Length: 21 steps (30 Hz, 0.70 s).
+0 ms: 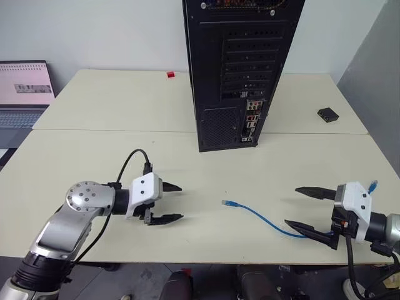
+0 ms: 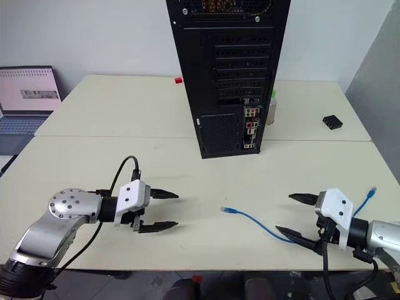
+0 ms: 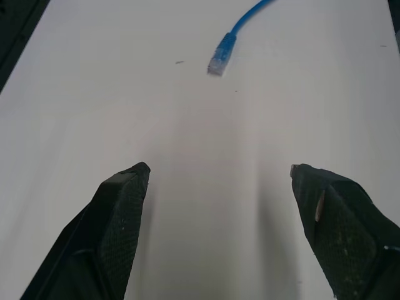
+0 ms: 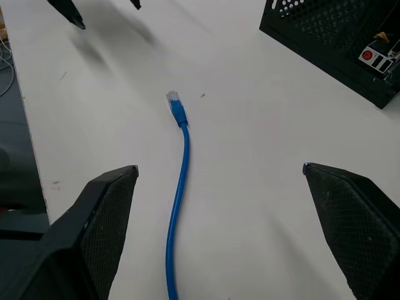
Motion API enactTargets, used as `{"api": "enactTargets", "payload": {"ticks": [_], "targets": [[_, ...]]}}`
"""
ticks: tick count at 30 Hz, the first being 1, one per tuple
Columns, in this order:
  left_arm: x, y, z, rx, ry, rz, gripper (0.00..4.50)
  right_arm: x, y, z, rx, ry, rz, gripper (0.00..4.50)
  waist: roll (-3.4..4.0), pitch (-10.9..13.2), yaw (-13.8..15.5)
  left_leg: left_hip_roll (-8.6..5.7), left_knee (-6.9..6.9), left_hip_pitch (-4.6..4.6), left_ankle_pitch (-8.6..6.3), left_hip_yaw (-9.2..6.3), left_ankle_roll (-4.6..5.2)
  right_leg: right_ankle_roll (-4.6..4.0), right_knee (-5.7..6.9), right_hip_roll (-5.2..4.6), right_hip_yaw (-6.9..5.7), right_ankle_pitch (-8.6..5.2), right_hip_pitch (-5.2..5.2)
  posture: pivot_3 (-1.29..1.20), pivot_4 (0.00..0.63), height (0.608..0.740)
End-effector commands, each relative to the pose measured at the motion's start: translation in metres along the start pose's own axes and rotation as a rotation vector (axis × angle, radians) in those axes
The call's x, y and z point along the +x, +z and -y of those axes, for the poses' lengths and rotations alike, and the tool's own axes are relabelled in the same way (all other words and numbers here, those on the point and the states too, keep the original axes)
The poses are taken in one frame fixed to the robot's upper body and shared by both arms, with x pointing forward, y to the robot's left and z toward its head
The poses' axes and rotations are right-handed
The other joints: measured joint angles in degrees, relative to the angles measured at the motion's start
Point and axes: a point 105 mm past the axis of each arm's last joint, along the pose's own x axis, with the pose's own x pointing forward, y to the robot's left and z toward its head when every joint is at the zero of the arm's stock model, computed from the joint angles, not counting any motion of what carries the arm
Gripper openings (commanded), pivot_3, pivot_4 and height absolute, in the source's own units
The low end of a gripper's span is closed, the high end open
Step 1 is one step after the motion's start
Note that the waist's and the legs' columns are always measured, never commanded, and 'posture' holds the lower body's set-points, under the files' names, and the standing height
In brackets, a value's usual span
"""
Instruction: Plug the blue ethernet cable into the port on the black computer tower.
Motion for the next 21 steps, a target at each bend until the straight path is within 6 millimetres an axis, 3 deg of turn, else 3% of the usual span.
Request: {"api": "enactTargets", "payload": {"ticks": [1, 14, 21], "targets": [[-0.003, 0.009, 0.007, 0.035, -0.024, 0.022, 3.85, 0.000, 0.005, -0.001, -0.038, 0.022, 0.002, 4.49, 0.00, 0.0, 0.0, 0.00, 0.00, 0.00, 0.00, 0.00, 0.00, 0.00, 0.00, 0.00, 0.00, 0.00, 0.00, 0.00, 0.150, 0.740], [-0.001, 0.007, 0.017, 0.033, -0.037, 0.010, 3.85, 0.009, 0.008, -0.007, -0.040, 0.086, 0.015, 4.49, -0.01, 0.0, 0.0, 0.00, 0.00, 0.00, 0.00, -0.01, 0.00, 0.00, 0.00, 0.00, -0.01, 0.00, 0.00, 0.00, 0.150, 0.740], [0.006, 0.008, 0.014, 0.051, -0.043, 0.021, 3.85, 0.037, 0.010, -0.015, -0.045, 0.082, 0.033, 4.49, -0.01, 0.0, 0.0, 0.00, 0.01, 0.01, 0.00, -0.01, 0.00, -0.01, 0.01, 0.00, -0.01, 0.00, 0.00, 0.00, 0.150, 0.740]]}}
